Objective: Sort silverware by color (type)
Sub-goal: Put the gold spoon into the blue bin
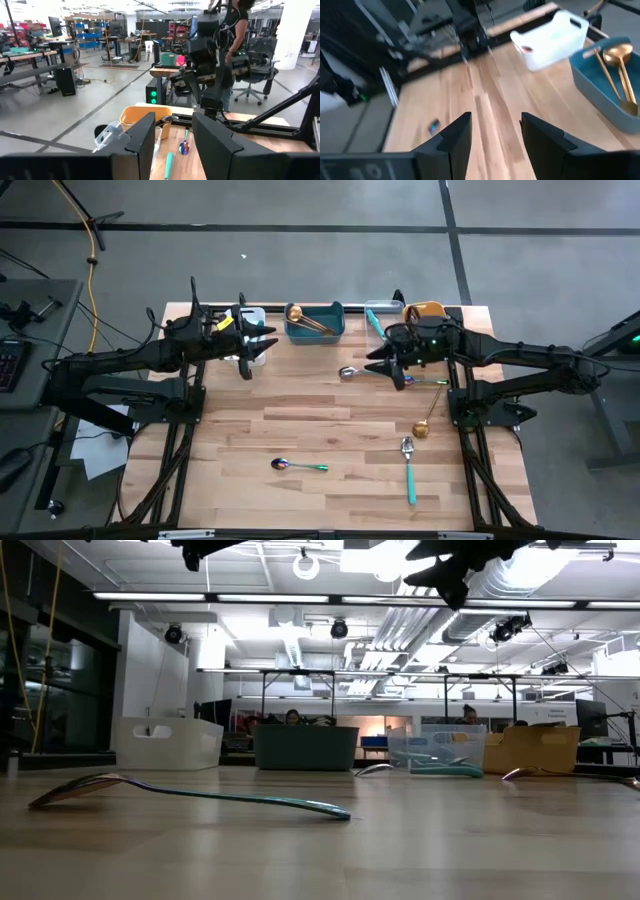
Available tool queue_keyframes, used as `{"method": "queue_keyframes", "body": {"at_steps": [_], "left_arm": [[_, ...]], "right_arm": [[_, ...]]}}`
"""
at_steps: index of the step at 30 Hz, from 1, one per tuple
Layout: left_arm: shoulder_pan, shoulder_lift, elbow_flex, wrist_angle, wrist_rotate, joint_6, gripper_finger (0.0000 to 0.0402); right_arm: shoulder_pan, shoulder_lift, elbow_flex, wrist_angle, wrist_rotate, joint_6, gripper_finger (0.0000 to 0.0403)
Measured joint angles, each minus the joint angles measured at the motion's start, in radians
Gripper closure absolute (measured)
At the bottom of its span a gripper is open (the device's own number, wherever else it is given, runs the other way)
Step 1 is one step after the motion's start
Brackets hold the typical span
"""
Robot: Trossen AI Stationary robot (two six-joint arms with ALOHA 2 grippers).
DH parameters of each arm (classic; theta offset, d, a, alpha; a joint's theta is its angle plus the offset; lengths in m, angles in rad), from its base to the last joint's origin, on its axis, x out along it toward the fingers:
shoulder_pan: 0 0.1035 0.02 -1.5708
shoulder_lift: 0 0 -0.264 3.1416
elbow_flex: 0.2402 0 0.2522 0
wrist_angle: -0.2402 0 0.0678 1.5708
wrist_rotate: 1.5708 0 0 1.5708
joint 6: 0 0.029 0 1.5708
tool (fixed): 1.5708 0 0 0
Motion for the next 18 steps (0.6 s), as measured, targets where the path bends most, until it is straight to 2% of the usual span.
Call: {"method": "queue_keyframes", "body": {"at_steps": [7,13,18], "left_arm": [[0.001,0.0,0.0,-0.002,-0.012,-0.043,0.0277],[0.0,0.0,0.0,-0.001,-0.012,-0.114,0.0277],[0.0,0.0,0.0,-0.001,-0.012,-0.092,0.0277]], "right_arm": [[0.0,0.0,0.0,-0.102,-0.002,-0.141,0.0238],[0.0,0.0,0.0,-0.056,-0.035,-0.219,0.0238],[0.0,0.0,0.0,0.004,-0.037,-0.228,0.0238]]}}
